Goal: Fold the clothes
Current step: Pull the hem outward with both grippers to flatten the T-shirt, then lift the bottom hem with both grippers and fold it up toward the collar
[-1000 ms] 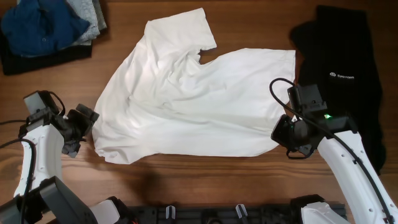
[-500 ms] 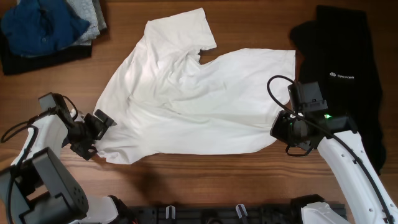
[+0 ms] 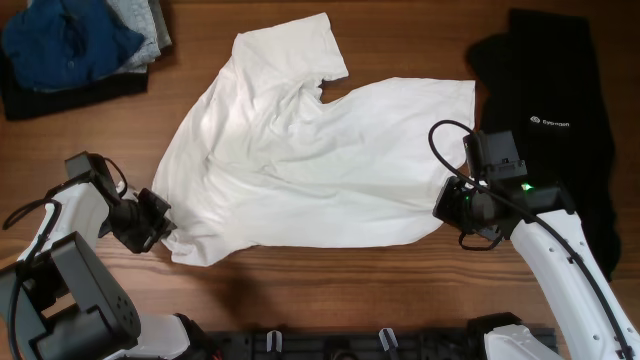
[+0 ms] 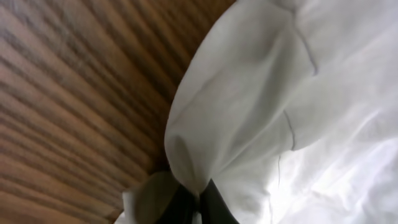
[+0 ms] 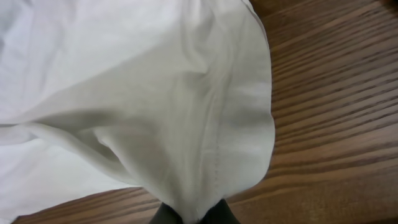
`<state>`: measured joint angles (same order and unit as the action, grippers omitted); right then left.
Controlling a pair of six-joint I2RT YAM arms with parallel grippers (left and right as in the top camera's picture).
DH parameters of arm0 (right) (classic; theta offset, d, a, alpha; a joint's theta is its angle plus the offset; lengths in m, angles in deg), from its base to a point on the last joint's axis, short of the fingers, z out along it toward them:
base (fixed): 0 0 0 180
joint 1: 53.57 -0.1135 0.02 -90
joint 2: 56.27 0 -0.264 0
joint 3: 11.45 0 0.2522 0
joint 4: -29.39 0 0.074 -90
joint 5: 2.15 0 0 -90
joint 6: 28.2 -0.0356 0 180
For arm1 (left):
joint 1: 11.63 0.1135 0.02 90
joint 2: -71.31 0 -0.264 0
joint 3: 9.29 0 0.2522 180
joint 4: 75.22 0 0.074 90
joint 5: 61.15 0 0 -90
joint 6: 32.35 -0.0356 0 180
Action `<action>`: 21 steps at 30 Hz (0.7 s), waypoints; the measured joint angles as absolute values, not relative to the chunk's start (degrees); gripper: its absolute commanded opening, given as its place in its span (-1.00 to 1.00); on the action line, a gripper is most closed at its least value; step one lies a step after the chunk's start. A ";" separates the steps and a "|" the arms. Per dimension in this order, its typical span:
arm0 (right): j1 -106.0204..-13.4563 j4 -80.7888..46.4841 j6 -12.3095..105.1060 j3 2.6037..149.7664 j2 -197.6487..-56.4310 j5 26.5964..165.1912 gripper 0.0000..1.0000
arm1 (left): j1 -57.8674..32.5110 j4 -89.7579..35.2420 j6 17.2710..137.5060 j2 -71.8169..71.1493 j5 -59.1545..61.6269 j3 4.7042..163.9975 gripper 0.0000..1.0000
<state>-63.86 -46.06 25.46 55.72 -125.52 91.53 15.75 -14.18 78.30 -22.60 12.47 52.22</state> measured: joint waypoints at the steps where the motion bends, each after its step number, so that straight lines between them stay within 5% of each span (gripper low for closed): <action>1: -63.86 -46.23 25.24 55.72 -125.52 91.80 -0.92 | 15.75 -13.24 78.34 -22.60 12.47 52.22 -0.92; 10: -63.86 -49.73 22.73 55.72 -125.52 99.49 -0.92 | 15.75 -2.35 78.47 -16.26 12.21 52.22 -0.92; 21: -63.86 -51.02 20.78 56.04 -121.24 98.51 -0.92 | 15.75 -0.43 78.27 7.41 12.21 52.81 -0.92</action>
<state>-63.86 -51.02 20.78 56.04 -121.24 98.51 15.75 -0.43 78.27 7.41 12.21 52.81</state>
